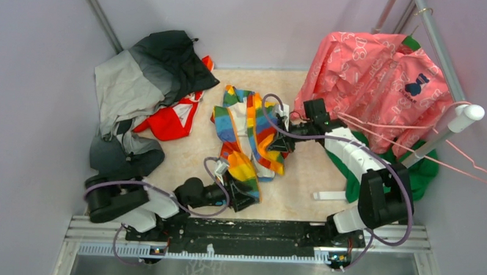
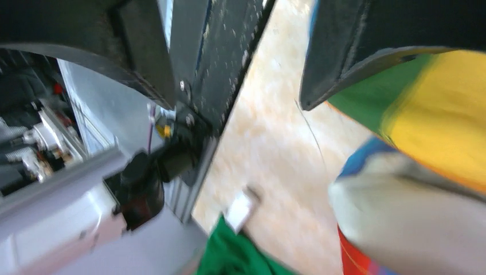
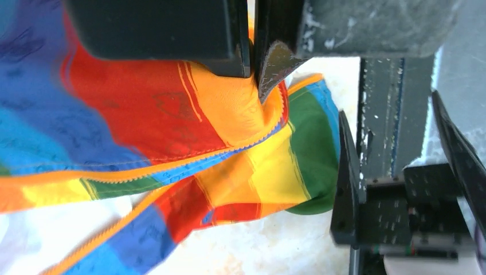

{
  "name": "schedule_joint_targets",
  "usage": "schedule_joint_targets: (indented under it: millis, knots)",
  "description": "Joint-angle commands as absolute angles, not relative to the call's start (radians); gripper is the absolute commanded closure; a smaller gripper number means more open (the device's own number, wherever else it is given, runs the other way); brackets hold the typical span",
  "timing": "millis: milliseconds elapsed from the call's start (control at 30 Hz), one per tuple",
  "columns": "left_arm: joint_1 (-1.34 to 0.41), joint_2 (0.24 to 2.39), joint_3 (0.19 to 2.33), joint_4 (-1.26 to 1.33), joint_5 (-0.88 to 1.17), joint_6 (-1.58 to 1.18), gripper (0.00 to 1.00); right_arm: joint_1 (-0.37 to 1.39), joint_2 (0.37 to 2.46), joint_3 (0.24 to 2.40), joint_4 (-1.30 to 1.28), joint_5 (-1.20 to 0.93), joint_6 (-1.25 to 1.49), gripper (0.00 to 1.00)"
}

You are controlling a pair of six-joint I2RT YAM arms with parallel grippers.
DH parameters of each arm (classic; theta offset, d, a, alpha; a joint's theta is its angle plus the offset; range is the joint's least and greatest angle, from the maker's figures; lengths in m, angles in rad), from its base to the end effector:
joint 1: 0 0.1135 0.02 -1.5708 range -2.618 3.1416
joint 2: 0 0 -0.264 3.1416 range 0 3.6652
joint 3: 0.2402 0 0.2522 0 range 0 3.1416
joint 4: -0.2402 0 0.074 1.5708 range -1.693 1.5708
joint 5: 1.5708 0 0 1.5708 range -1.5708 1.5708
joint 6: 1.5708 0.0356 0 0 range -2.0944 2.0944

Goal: Zip up the jacket
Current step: Pick up the jacket from the center of the board.

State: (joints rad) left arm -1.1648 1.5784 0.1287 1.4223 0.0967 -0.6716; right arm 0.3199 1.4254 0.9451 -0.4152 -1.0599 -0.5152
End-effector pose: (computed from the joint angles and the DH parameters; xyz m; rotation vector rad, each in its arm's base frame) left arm 0.0839 -0.2040 0.1386 0.5259 1.7391 -1.4563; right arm 0.2597 0.1187 0.2434 -1.2632 1.7679 1.1681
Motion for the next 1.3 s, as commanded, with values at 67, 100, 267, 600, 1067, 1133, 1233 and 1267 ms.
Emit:
schedule_joint_targets:
  millis: [67,100,267,600,1067,1133,1233,1267]
  knots:
    - [-1.02,1.182,0.188,0.98,0.098,-0.622,0.05,0.322,1.473,1.087,-0.657,-1.202,-0.928,1.0]
    - [-0.994,1.163,0.213,0.951,0.138,-0.618,0.05,0.324,1.471,1.081,-0.637,-1.209,-0.906,1.0]
    - [-0.965,1.229,0.316,0.949,0.247,-0.681,0.08,0.326,1.438,1.01,-0.401,-1.175,-0.615,1.0]
    - [-0.965,1.462,0.333,1.041,0.095,-0.785,0.18,0.328,1.422,0.954,-0.261,-1.161,-0.402,1.0]
    - [-0.923,1.637,0.414,1.296,0.119,-0.796,0.26,0.339,1.389,0.912,-0.225,-1.12,-0.367,1.0]
    - [-0.904,1.634,0.416,1.291,0.138,-0.797,0.35,0.343,1.389,0.908,-0.232,-1.132,-0.375,1.0]
    - [-0.865,1.65,0.422,1.307,0.185,-0.808,0.66,0.351,1.393,0.907,-0.251,-1.164,-0.384,0.98]
    - [-0.853,1.667,0.422,1.33,0.209,-0.813,0.77,0.354,1.392,0.907,-0.254,-1.169,-0.383,0.97]
